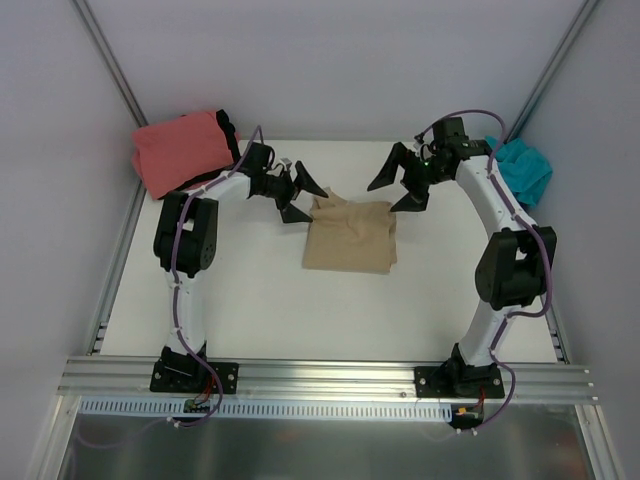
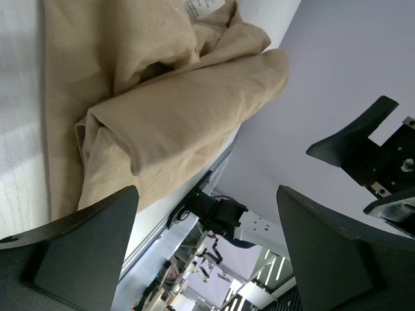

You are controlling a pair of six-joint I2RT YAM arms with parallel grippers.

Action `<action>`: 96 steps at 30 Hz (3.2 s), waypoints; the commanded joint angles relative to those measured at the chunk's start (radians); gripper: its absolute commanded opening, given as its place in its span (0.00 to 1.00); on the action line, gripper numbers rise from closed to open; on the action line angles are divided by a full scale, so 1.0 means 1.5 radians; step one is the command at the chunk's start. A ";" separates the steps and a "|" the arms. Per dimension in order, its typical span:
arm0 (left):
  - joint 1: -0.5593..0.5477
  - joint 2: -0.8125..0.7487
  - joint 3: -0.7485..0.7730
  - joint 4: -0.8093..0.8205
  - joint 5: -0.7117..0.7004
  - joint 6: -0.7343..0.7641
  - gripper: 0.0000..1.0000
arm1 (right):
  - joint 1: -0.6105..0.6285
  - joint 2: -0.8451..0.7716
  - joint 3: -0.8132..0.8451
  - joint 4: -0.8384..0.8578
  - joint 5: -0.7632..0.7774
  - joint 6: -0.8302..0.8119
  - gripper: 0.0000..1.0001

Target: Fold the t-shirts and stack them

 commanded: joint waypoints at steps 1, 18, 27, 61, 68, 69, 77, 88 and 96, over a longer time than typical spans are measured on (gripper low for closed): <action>0.002 0.020 0.022 -0.011 -0.008 0.016 0.89 | -0.003 -0.038 -0.005 -0.020 0.009 -0.008 0.99; 0.000 0.068 0.062 -0.018 -0.023 0.020 0.28 | -0.003 -0.044 -0.010 -0.030 0.020 -0.007 1.00; 0.000 0.076 0.097 -0.015 -0.019 0.004 0.11 | -0.003 -0.047 -0.017 -0.029 0.023 -0.006 0.99; 0.008 0.193 0.206 0.007 -0.039 -0.074 0.25 | 0.005 0.303 0.050 0.305 0.048 0.113 0.99; 0.022 0.207 0.204 0.015 -0.079 -0.083 0.99 | 0.005 0.310 0.055 0.259 0.106 0.052 1.00; 0.024 0.201 0.203 0.018 -0.083 -0.079 0.99 | 0.004 0.297 0.052 0.259 0.109 0.038 0.99; 0.051 0.070 0.178 -0.019 -0.158 0.002 0.99 | -0.017 0.192 0.052 0.240 0.119 -0.001 1.00; 0.011 -0.052 0.182 -0.081 -0.158 0.172 0.99 | -0.021 0.057 -0.036 0.248 0.075 0.011 0.99; -0.106 -0.062 0.188 -0.226 -0.332 0.382 0.99 | -0.017 -0.036 -0.063 0.184 0.098 -0.035 1.00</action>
